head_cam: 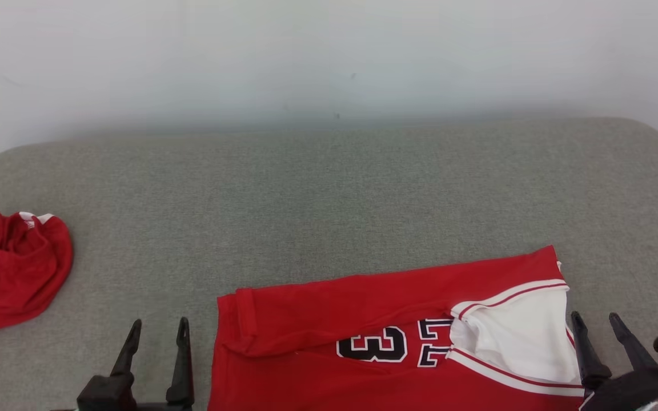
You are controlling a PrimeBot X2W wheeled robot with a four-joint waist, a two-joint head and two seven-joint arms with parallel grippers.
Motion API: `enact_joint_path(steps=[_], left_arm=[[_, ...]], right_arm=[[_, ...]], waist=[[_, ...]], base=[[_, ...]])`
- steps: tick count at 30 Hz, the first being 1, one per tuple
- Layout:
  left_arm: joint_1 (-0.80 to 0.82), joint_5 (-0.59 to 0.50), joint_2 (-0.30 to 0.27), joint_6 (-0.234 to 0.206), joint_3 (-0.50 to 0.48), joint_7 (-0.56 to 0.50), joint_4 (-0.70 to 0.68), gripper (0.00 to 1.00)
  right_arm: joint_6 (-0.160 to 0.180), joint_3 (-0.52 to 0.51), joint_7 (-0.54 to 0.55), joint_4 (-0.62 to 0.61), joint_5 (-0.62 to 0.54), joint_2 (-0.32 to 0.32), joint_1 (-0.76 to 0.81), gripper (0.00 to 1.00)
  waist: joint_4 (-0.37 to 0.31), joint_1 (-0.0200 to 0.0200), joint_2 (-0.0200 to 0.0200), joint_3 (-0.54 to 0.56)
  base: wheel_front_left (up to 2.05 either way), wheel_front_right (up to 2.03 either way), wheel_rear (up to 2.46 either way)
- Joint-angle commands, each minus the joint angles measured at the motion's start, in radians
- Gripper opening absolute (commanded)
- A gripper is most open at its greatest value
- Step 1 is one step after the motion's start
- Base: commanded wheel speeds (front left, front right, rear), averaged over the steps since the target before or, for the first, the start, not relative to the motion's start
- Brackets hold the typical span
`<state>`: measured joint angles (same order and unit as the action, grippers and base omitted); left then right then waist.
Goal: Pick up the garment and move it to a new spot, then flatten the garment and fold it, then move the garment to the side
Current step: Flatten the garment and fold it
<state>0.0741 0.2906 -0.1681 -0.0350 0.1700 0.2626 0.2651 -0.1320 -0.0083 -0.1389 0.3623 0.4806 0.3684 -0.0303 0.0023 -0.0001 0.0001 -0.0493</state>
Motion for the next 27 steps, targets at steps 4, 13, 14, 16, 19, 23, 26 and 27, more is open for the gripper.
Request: enact_joint_path(steps=[4,13,14,16,19,23,26,27], left_arm=[[-0.044,-0.056,0.014,0.003,-0.045,0.003,-0.029,1.0],[-0.074,-0.121,0.038,0.036,-0.109,0.003,-0.047,1.0],[-0.074,-0.132,0.039,0.04,-0.111,0.003,-0.044,1.0],[-0.071,-0.147,0.044,0.044,-0.116,0.003,-0.042,1.0],[-0.071,-0.16,0.052,0.051,-0.132,0.003,-0.038,1.0],[-0.08,-0.165,0.065,0.057,-0.151,0.003,-0.04,1.0],[-0.088,-0.171,0.074,0.061,-0.162,0.003,-0.034,1.0],[-0.093,-0.174,0.077,0.061,-0.165,0.003,-0.033,1.0]], right_arm=[[0.002,-0.001,0.055,0.078,-0.039,0.003,-0.066,1.0],[0.002,0.026,0.091,0.302,-0.088,0.01,-0.174,1.0],[0.002,0.035,0.097,0.329,-0.093,0.016,-0.18,1.0],[0.002,0.053,0.1,0.375,-0.091,0.019,-0.198,1.0],[0.002,0.076,0.113,0.438,-0.091,0.025,-0.219,1.0],[0.002,0.12,0.12,0.485,-0.057,0.018,-0.235,0.05],[0.002,0.156,0.122,0.511,-0.024,0.016,-0.232,0.0],[0.002,0.166,0.121,0.518,-0.014,0.018,-0.231,0.0]], waist=[[0.029,0.0001,-0.0001,0.009],[0.07,0.0001,-0.0001,0.0],[0.073,0.0001,-0.0001,-0.001],[0.077,0.0001,-0.0001,-0.002],[0.079,0.0001,-0.0001,-0.001],[0.075,0.0001,-0.0001,0.005],[0.073,0.0001,-0.0001,0.016],[0.072,0.0001,-0.0001,0.02]], base=[[0.0,0.0,0.0],[0.0,0.0,0.0],[0.0,0.0,0.0],[0.0,0.0,0.0],[0.0,0.0,0.0],[0.0,0.0,0.0],[0.0,0.0,0.0],[0.0,0.0,0.0]])
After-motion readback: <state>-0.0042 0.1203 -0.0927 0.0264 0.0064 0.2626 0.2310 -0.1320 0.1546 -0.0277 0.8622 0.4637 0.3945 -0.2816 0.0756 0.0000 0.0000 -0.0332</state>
